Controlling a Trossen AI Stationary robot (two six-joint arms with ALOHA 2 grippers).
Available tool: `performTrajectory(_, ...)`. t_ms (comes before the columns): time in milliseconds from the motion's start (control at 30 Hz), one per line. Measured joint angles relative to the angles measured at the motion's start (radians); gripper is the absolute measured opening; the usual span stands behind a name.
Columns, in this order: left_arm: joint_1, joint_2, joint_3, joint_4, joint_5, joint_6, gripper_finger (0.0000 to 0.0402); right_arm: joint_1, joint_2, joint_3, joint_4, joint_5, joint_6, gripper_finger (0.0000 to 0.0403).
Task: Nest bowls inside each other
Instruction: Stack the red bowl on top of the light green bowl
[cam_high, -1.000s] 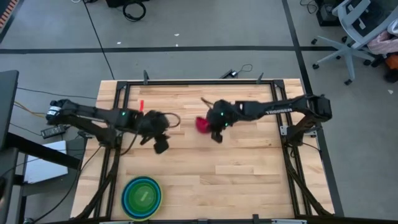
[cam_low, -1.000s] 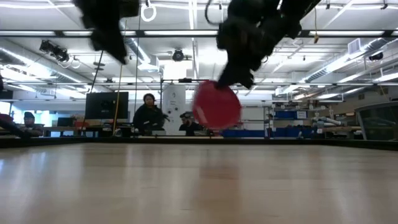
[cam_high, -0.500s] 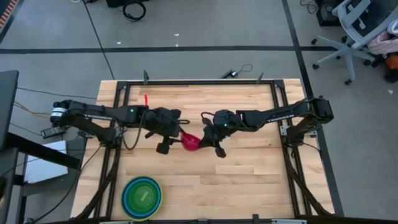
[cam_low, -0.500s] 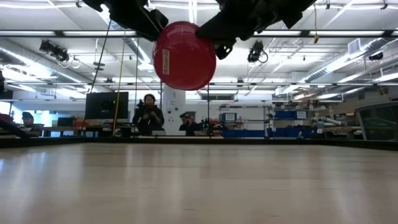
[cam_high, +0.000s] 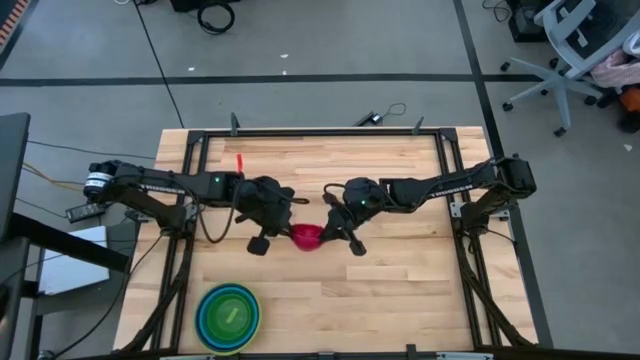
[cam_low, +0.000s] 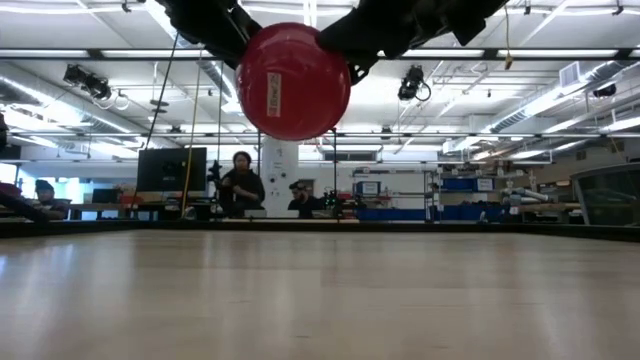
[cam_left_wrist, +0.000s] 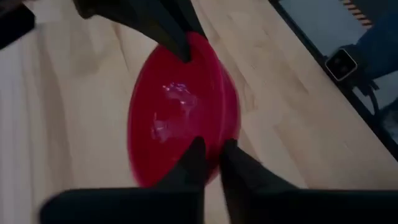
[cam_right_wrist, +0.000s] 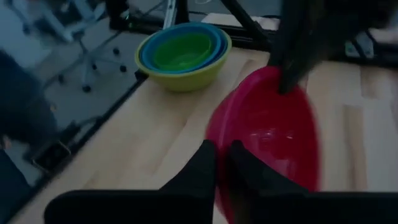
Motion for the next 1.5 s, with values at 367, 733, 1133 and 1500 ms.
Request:
performTrajectory(367,-0.125,-0.048,-0.001,-0.368,-0.182,-0.040,0.0003,-0.100,-0.055,0.002,0.057,-0.004,0.480,0.0152)
performTrajectory(733,-0.700,-0.050,0.005,-0.500,-0.244,-0.499,0.0001,-0.226,-0.108,0.002,-0.098,0.120,0.584,0.0165)
performTrajectory(1133,-0.837,-0.050,0.072,-0.609,-0.663,-0.711,0.0000,-0.232,-0.071,0.000,-0.105,0.168,0.620,0.0165)
performTrajectory(1500,-0.910,-0.051,0.272,-0.483,-0.432,-0.707,0.0000,-0.222,-0.071,0.000,-0.256,0.199,0.595,0.0165)
